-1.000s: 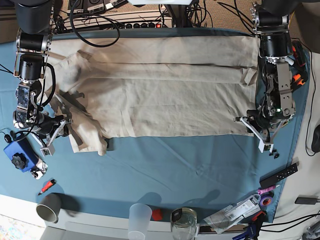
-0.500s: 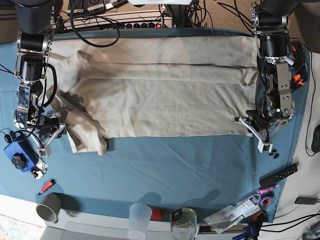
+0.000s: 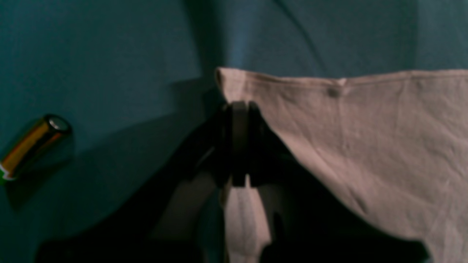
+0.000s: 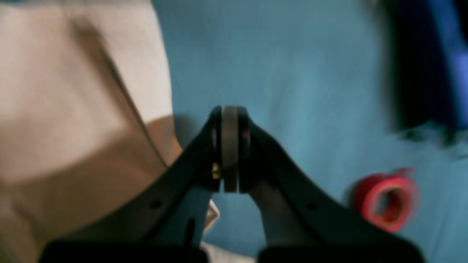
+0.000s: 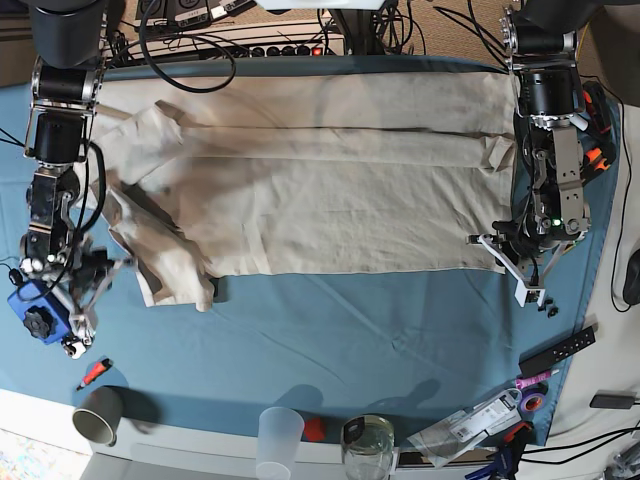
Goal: Fold the T-shirt properly
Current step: 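Grasp the hem edge with the left gripper while right holds sleeve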
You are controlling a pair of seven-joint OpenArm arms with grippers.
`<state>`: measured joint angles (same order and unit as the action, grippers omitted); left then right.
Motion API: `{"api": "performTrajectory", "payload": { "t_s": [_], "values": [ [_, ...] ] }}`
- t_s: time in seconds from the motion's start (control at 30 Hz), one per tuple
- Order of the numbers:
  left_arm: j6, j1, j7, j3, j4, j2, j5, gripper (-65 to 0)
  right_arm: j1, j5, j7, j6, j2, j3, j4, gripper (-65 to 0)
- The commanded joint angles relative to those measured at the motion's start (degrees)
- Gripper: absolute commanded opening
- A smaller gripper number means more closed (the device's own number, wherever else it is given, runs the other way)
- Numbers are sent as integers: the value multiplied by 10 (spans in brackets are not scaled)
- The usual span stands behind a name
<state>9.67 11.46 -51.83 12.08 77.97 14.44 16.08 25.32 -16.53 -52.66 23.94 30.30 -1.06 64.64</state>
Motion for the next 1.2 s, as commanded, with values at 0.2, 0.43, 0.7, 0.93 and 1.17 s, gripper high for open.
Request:
{"api": "performTrajectory", "payload": {
  "t_s": [0.2,0.43,0.7,0.93,1.17],
  "values": [
    [7,3,-28,-4,-1,-3,6,-650,15,-3,37,0,8,4,57,-650],
    [7,3,-28,-4,-1,-3,6,-650,10,17,2,62,8,3,57,-510],
    [7,3,-28,-4,-1,-3,6,-650,10,14,11,61,6,3,46,-424],
    [7,3,-28,-4,-1,-3,6,-650,11,16,70,98,5,3,-92,-424],
    [7,3,-26,-4,-1,-3,10,-650,12,27,88,112,-19,3,-123,-424]
  ]
}}
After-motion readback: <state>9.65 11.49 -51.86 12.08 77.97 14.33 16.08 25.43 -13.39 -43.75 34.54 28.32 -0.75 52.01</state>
